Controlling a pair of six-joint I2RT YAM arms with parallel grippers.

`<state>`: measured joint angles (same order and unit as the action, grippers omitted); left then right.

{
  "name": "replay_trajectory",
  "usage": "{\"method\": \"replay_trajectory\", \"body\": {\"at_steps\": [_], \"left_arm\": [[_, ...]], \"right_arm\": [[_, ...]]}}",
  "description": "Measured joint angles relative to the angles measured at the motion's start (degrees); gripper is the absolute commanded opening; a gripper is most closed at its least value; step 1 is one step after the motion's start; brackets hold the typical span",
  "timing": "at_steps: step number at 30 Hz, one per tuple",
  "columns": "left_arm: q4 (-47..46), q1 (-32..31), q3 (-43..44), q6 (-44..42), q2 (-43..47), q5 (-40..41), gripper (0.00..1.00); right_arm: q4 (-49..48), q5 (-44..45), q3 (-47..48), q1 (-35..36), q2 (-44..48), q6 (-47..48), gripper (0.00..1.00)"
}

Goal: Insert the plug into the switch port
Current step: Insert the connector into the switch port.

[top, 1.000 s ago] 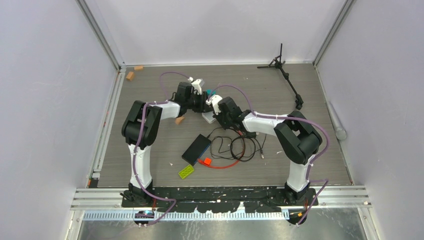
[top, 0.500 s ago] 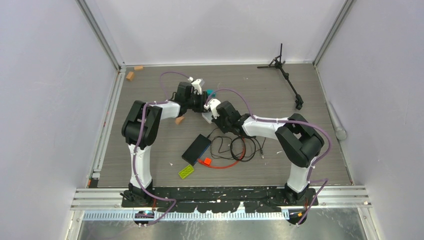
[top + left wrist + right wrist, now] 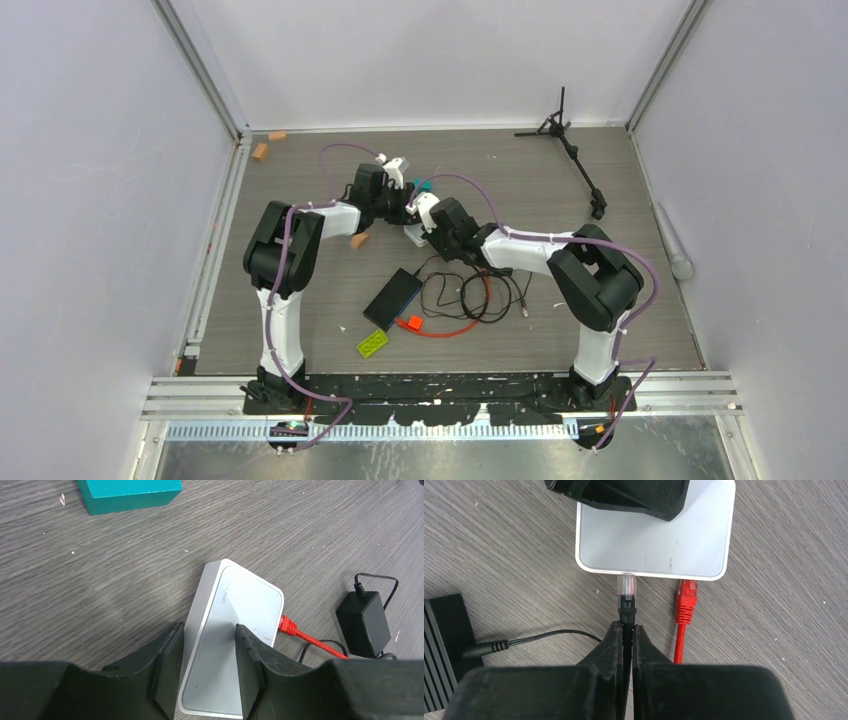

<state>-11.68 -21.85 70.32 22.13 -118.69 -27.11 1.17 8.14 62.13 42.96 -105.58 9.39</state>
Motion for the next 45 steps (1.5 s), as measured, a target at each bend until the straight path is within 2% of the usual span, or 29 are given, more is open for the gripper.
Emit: {"method": "replay_trajectory", "body": {"at_steps": [17, 34, 45], "left_arm": [[0.35, 0.0, 0.15, 0.0, 0.0, 0.09, 0.42], [0.76, 0.0, 0.37, 0.02, 0.0, 0.09, 0.42], [0.79, 0.0, 0.39, 0.02, 0.0, 0.09, 0.42]], "right_arm": [[1.99, 0.31, 1.86, 0.0, -1.73, 0.37, 0.01], [0.59, 0.37, -1.31, 0.0, -0.81, -0.11, 0.01], [0.0, 0.44, 0.85, -0.07, -1.88, -0.09, 0.01]]}}
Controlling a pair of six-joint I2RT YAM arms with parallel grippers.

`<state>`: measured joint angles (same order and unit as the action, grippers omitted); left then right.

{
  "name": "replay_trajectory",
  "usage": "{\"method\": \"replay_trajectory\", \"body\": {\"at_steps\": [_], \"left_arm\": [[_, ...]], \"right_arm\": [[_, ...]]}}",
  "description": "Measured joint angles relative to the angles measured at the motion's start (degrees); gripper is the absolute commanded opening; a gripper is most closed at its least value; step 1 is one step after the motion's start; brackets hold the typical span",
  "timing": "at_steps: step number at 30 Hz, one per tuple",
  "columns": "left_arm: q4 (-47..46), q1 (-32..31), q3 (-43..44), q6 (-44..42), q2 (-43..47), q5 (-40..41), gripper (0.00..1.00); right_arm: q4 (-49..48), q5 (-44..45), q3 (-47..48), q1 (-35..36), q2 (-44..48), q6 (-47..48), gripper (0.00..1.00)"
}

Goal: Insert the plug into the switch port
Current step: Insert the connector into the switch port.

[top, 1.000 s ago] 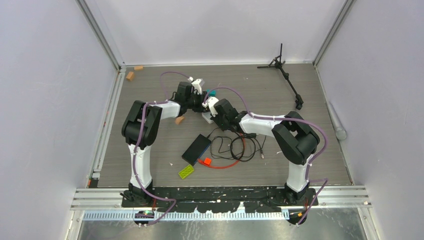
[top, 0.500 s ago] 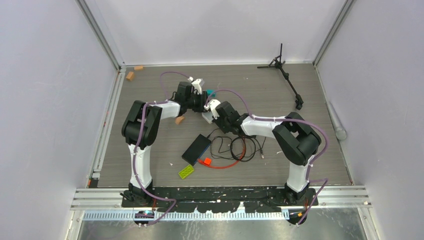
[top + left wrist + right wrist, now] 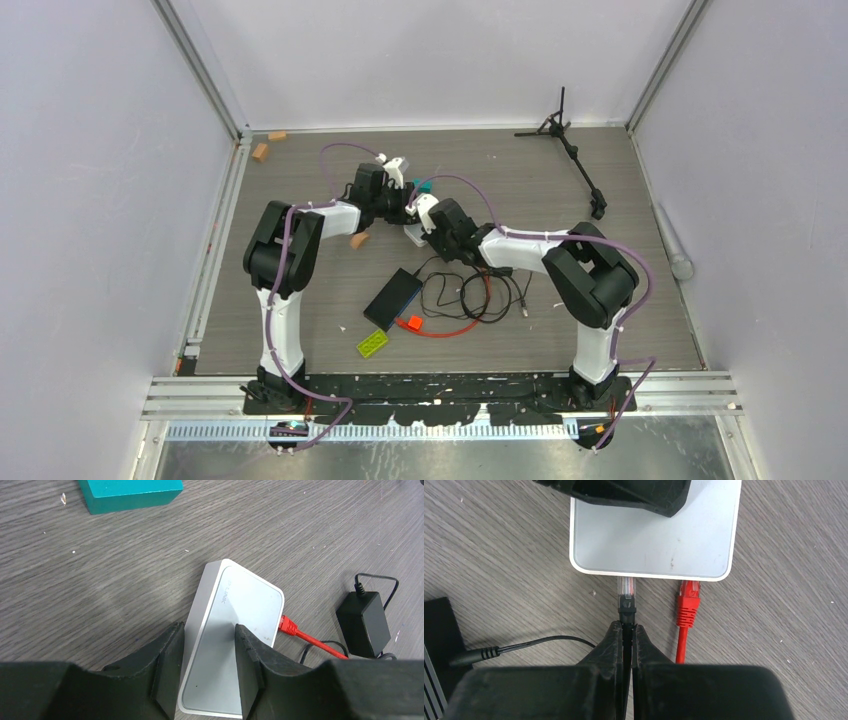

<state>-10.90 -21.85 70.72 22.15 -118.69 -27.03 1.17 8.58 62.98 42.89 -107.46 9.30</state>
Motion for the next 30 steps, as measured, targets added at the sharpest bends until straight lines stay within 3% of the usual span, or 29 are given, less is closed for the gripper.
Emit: {"method": "replay_trajectory", "body": {"at_steps": [30], "left_arm": [[0.04, 0.02, 0.02, 0.0, 0.0, 0.0, 0.42]], "right_arm": [[0.15, 0.92, 0.44, -0.26, -0.7, -0.07, 0.01]]}}
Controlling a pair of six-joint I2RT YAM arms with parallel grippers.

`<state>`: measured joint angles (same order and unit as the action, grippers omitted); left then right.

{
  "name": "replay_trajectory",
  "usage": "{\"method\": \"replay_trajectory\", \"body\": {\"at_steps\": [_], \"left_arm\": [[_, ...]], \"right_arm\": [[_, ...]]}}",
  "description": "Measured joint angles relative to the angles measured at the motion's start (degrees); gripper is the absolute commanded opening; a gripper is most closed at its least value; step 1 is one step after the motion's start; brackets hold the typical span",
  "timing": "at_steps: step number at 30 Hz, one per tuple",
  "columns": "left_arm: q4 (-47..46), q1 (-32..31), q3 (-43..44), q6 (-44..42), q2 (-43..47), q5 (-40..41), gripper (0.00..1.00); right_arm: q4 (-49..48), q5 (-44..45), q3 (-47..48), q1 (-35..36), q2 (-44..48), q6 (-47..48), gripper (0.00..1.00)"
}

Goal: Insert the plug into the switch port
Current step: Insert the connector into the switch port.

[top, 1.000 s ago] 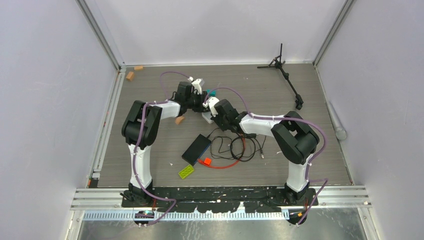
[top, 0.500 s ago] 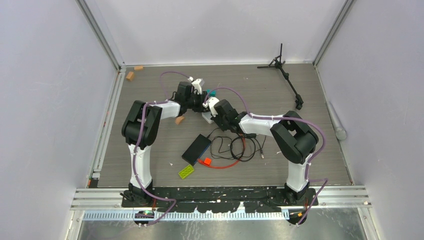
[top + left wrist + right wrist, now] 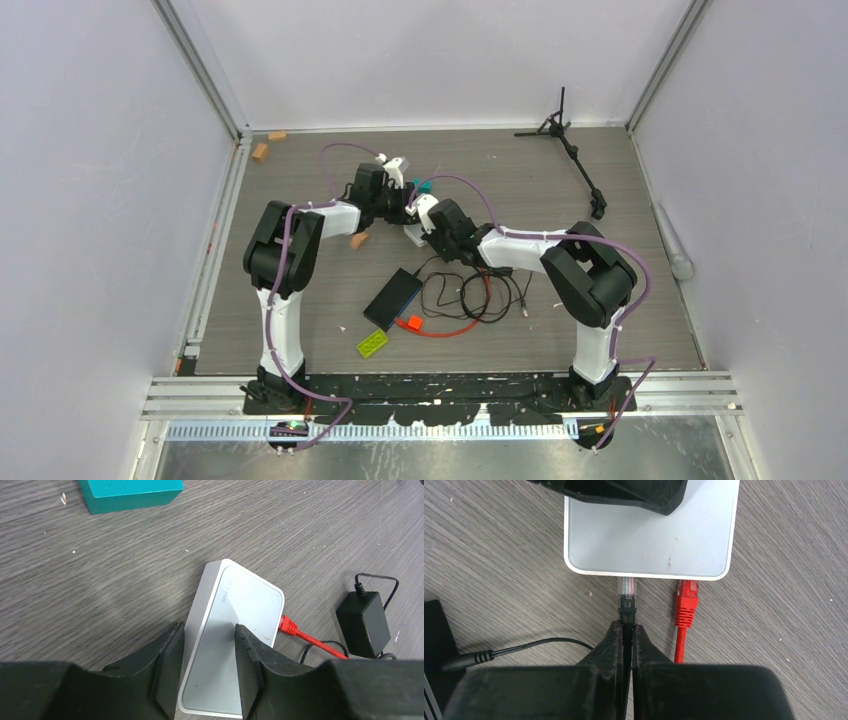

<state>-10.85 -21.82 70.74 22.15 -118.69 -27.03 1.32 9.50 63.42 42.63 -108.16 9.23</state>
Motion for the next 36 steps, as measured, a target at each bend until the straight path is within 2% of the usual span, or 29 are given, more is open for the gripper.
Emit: {"method": "replay_trajectory", "body": {"at_steps": [36], "left_arm": [[0.13, 0.0, 0.09, 0.11, 0.0, 0.02, 0.41]], "right_arm": [[-1.55, 1.66, -0.35, 0.04, 0.55, -0.63, 0.0]]}}
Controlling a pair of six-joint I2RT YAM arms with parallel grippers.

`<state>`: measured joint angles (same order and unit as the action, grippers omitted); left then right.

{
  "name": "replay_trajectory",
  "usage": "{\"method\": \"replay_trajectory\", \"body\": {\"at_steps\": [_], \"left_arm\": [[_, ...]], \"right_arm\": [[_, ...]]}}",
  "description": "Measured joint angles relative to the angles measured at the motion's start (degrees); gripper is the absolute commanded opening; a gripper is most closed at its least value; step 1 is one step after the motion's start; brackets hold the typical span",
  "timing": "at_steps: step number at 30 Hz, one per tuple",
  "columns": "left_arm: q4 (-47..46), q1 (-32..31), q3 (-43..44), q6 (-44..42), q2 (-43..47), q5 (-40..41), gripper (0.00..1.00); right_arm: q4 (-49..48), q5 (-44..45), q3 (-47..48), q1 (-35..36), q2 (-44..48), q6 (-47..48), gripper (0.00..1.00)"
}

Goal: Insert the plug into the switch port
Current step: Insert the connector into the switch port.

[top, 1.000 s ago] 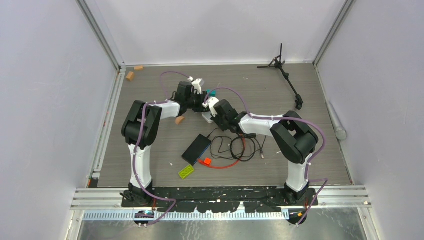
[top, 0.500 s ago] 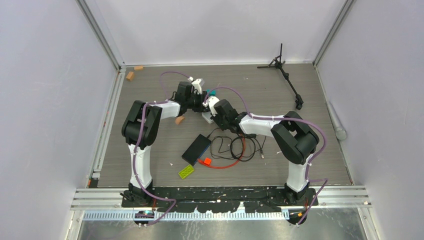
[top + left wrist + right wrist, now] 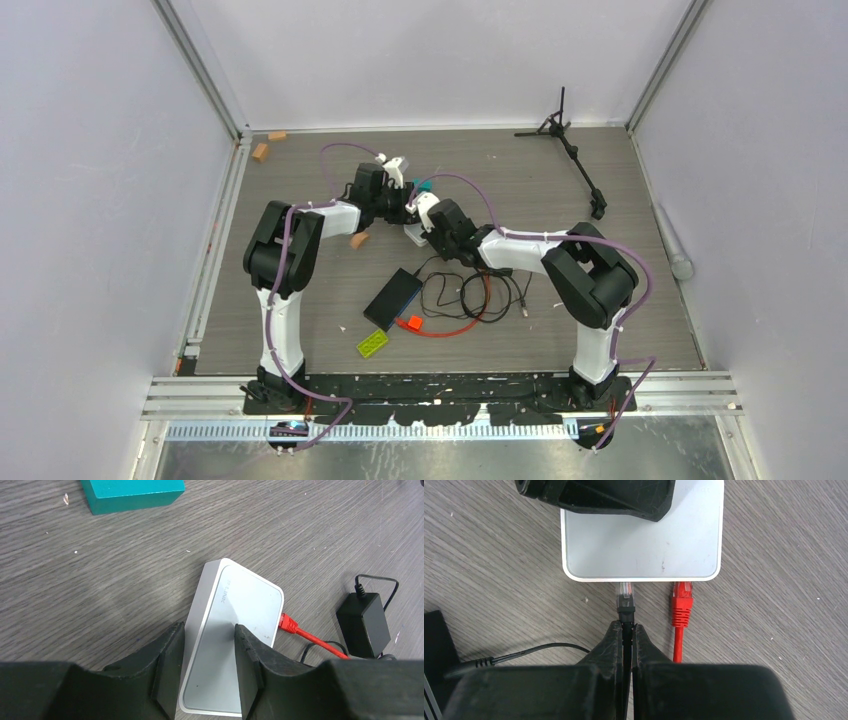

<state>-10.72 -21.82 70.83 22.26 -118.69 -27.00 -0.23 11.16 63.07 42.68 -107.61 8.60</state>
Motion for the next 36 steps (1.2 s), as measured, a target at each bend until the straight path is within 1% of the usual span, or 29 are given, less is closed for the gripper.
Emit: {"method": "replay_trajectory", "body": {"at_steps": [15, 21, 29, 36], "left_arm": [[-0.9, 0.42, -0.33, 0.81, 0.0, 0.44, 0.41], [-0.85, 0.57, -0.33, 0.72, 0.0, 0.46, 0.42], [-0.46, 0.57, -0.31, -0.37, 0.0, -0.22, 0.43], [0.39, 0.57, -0.02, -0.94, 0.0, -0.92, 0.43]], "right_arm": [[-4.57, 1.2, -0.83, 0.02, -1.97, 0.83, 0.0], [-9.4, 0.59, -3.32, -0.28, -1.75, 3.37, 0.0], [-19.3, -6.43, -9.88, -3.3, 0.09, 5.51, 0.01], [-22.1, -9.9, -11.52, -4.63, 0.37, 7.69, 0.01]]}}
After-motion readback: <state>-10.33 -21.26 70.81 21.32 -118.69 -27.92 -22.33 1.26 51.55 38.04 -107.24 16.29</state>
